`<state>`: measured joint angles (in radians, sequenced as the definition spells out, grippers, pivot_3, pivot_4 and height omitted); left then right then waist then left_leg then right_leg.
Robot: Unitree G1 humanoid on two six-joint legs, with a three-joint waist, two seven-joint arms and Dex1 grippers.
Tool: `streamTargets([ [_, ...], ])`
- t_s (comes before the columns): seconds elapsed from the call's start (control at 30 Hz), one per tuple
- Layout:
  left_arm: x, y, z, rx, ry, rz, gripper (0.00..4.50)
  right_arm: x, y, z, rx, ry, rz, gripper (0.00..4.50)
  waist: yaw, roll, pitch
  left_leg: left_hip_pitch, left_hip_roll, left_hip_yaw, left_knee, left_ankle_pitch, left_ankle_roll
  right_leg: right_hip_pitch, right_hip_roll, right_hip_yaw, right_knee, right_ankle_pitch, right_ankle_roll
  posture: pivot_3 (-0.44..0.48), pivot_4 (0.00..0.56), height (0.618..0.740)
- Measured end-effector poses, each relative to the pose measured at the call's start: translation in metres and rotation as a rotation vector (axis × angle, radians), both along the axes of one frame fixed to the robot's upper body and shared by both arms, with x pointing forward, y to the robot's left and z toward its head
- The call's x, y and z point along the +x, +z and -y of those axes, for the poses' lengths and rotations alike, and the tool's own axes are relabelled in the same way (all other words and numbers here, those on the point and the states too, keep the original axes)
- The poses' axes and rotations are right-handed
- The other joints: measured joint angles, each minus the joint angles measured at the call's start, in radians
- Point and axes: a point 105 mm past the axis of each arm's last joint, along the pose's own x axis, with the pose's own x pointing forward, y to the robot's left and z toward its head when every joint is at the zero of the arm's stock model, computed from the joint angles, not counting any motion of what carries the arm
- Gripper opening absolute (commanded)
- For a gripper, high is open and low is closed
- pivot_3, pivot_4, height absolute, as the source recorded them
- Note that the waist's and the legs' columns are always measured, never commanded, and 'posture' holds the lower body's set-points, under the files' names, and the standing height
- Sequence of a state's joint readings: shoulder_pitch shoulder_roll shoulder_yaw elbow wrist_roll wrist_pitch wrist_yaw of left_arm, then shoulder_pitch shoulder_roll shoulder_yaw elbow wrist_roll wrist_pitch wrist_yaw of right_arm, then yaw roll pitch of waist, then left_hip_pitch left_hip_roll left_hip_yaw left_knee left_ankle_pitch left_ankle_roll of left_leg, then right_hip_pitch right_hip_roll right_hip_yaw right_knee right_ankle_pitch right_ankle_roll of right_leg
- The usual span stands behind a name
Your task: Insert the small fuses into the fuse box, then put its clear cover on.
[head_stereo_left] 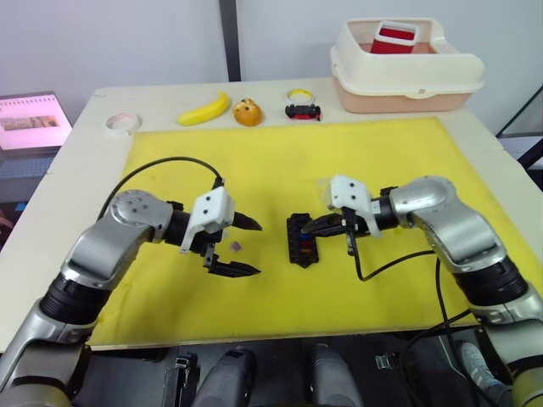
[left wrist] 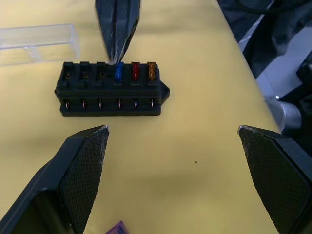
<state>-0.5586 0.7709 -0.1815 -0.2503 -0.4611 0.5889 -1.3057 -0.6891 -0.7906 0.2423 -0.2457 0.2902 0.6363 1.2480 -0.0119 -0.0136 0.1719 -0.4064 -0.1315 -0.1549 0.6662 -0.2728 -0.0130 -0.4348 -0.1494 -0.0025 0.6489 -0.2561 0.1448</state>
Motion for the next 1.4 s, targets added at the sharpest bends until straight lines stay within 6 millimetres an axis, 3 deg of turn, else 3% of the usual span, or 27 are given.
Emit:
streamTargets([
  [0.17, 0.003, 0.026, -0.042, 0.032, 0.102, 0.003, 4.50, -0.011, 0.024, 0.029, -0.050, -0.050, 0.060, 0.04, 0.000, 0.000, 0.000, 0.000, 0.000, 0.000, -0.001, 0.000, 0.000, 0.000, 0.000, 0.000, 0.000, 0.000, 0.000, 0.000, 0.150, 0.740],
  [0.2, 0.004, 0.029, -0.054, 0.047, 0.139, -0.009, 4.50, -0.013, 0.023, 0.040, -0.074, -0.076, 0.051, 0.44, 0.002, 0.000, 0.000, 0.000, 0.000, 0.000, -0.001, 0.000, 0.000, 0.000, 0.000, 0.000, 0.000, 0.000, 0.000, 0.000, 0.150, 0.740],
  [0.27, 0.007, 0.031, -0.068, 0.066, 0.194, -0.025, 4.50, -0.016, 0.022, 0.053, -0.103, -0.109, 0.037, 0.83, 0.002, 0.000, 0.000, 0.000, 0.000, 0.000, 0.000, 0.000, 0.000, 0.000, 0.000, 0.000, 0.000, 0.000, 0.000, 0.000, 0.150, 0.740],
  [0.5, 0.017, 0.018, -0.141, 0.204, 0.408, -0.039, 4.50, -0.024, 0.028, 0.122, -0.204, -0.304, 0.022, 4.18, 0.000, 0.001, 0.001, 0.001, 0.001, 0.002, -0.001, 0.000, 0.001, 0.000, 0.000, 0.000, 0.000, 0.000, 0.000, 0.000, 0.150, 0.740],
  [0.53, 0.017, 0.017, -0.148, 0.215, 0.429, -0.040, 4.50, -0.024, 0.028, 0.129, -0.210, -0.327, 0.021, 4.46, 0.000, 0.001, 0.001, 0.001, 0.001, 0.003, -0.001, 0.000, 0.001, 0.000, 0.000, 0.000, -0.001, 0.000, 0.000, 0.000, 0.150, 0.740],
  [0.67, 0.019, 0.017, -0.162, 0.224, 0.463, -0.014, 4.50, -0.028, 0.026, 0.150, -0.233, -0.384, 0.015, 4.46, 0.001, 0.002, 0.001, 0.001, 0.001, 0.003, -0.001, -0.001, 0.001, 0.000, 0.000, 0.000, 0.000, 0.000, 0.000, 0.000, 0.150, 0.740],
  [0.77, 0.020, 0.016, -0.164, 0.227, 0.464, -0.006, 4.50, -0.029, 0.027, 0.155, -0.229, -0.401, 0.025, 4.46, 0.000, 0.002, 0.001, 0.001, 0.001, 0.003, -0.001, -0.001, 0.001, 0.000, 0.000, 0.000, 0.000, 0.000, 0.000, 0.000, 0.150, 0.740],
  [0.83, 0.024, 0.017, -0.157, 0.201, 0.445, 0.008, 4.50, -0.029, 0.030, 0.153, -0.219, -0.403, 0.039, 4.46, 0.000, 0.002, 0.001, 0.001, 0.001, 0.004, -0.001, -0.001, 0.001, 0.000, 0.000, 0.000, 0.000, 0.000, 0.000, 0.000, 0.150, 0.740],
  [0.97, 0.028, 0.010, -0.136, 0.125, 0.400, -0.027, 4.50, -0.025, 0.041, 0.132, -0.172, -0.344, 0.083, 4.46, -0.004, 0.002, 0.001, 0.001, 0.001, 0.004, -0.001, -0.001, 0.001, 0.000, 0.000, 0.000, 0.000, 0.000, 0.000, 0.000, 0.150, 0.740],
  [1.1, 0.033, 0.006, -0.106, 0.002, 0.342, -0.209, 4.50, -0.018, 0.055, 0.075, -0.065, -0.184, 0.149, 4.46, -0.006, 0.002, 0.001, -0.001, 0.002, 0.004, -0.001, -0.001, 0.001, -0.002, 0.000, 0.000, 0.000, 0.000, 0.000, 0.000, 0.150, 0.740],
  [1.23, 0.040, 0.012, -0.105, -0.040, 0.364, -0.354, 4.50, -0.014, 0.065, 0.042, 0.003, -0.132, 0.166, 4.46, -0.005, 0.002, 0.001, -0.001, 0.001, 0.004, 0.000, -0.001, 0.001, -0.002, 0.000, 0.000, 0.000, 0.000, 0.000, 0.000, 0.150, 0.740],
  [1.4, 0.042, -0.003, -0.108, -0.069, 0.414, -0.550, 4.50, -0.021, 0.069, 0.014, 0.036, -0.087, 0.170, 4.46, -0.003, 0.002, 0.001, -0.001, 0.001, 0.003, 0.000, -0.001, 0.001, -0.002, 0.000, 0.000, 0.001, 0.000, 0.000, 0.000, 0.150, 0.740],
])
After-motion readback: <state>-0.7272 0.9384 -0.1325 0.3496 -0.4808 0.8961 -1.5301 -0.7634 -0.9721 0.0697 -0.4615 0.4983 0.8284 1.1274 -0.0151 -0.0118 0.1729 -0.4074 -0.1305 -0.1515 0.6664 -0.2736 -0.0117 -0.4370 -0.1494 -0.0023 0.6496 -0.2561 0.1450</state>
